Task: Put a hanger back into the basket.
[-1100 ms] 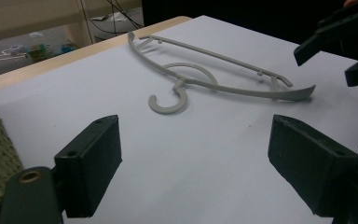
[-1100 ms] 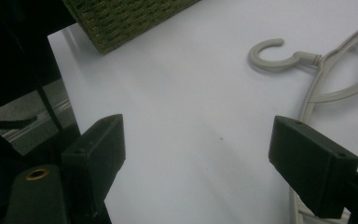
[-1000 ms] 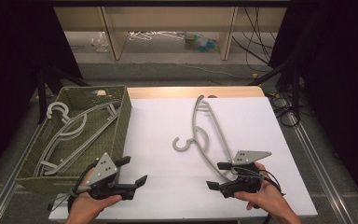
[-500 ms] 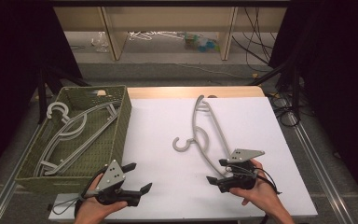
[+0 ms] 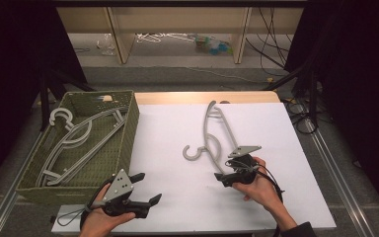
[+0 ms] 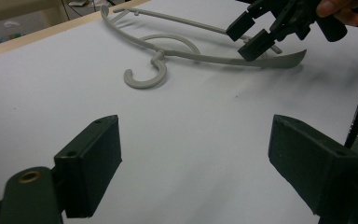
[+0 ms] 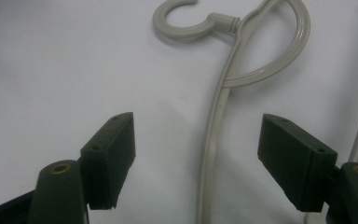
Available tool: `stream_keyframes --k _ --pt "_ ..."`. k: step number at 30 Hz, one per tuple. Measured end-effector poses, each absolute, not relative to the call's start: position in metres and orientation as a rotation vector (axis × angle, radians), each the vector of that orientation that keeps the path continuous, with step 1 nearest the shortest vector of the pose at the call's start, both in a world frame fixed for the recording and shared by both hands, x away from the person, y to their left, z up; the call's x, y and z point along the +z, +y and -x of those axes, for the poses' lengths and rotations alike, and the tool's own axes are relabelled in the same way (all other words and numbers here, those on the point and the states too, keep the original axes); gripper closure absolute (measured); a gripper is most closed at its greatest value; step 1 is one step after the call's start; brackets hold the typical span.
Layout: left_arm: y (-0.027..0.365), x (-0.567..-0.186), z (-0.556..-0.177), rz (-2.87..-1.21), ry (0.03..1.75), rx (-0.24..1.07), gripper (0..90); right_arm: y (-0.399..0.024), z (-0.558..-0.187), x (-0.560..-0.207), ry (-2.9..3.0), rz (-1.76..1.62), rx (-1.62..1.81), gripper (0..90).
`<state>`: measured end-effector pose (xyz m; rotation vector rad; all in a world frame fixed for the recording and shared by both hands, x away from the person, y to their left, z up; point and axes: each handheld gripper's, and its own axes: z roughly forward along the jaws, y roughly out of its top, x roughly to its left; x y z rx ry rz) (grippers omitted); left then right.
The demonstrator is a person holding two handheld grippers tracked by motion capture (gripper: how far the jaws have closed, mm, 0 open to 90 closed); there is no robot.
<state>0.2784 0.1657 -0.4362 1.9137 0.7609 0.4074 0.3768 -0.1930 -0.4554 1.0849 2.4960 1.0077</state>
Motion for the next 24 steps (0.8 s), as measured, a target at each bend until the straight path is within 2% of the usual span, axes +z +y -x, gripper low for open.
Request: stream_keyframes --k 8,10,11,14,19,24 --pt "0.164 -0.437 -0.278 -1.925 0.752 0.398 17.3 -0.181 -0.394 -0.461 2.531 -1.109 0.946 37.6" --pt "0.164 -0.437 -0.278 -1.923 0.751 0.396 17.3 -0.180 -0.398 -0.464 2.545 -1.118 0.938 40.6" --pt "0.164 -0.437 -0.278 -1.919 0.745 0.389 17.2 -0.179 -0.402 -0.467 2.568 -1.132 0.897 45.1" --pt "0.163 -0.437 -0.277 -1.927 0.747 0.391 17.3 -0.177 -0.405 -0.470 2.572 -1.154 0.887 46.2" --pt "0.163 -0.437 -0.277 -1.945 0.733 0.389 17.7 -0.171 -0.411 -0.469 2.606 -1.164 0.842 55.3" --pt "0.162 -0.437 -0.277 -1.954 0.720 0.388 17.9 -0.164 -0.411 -0.471 2.628 -1.144 0.761 59.7"
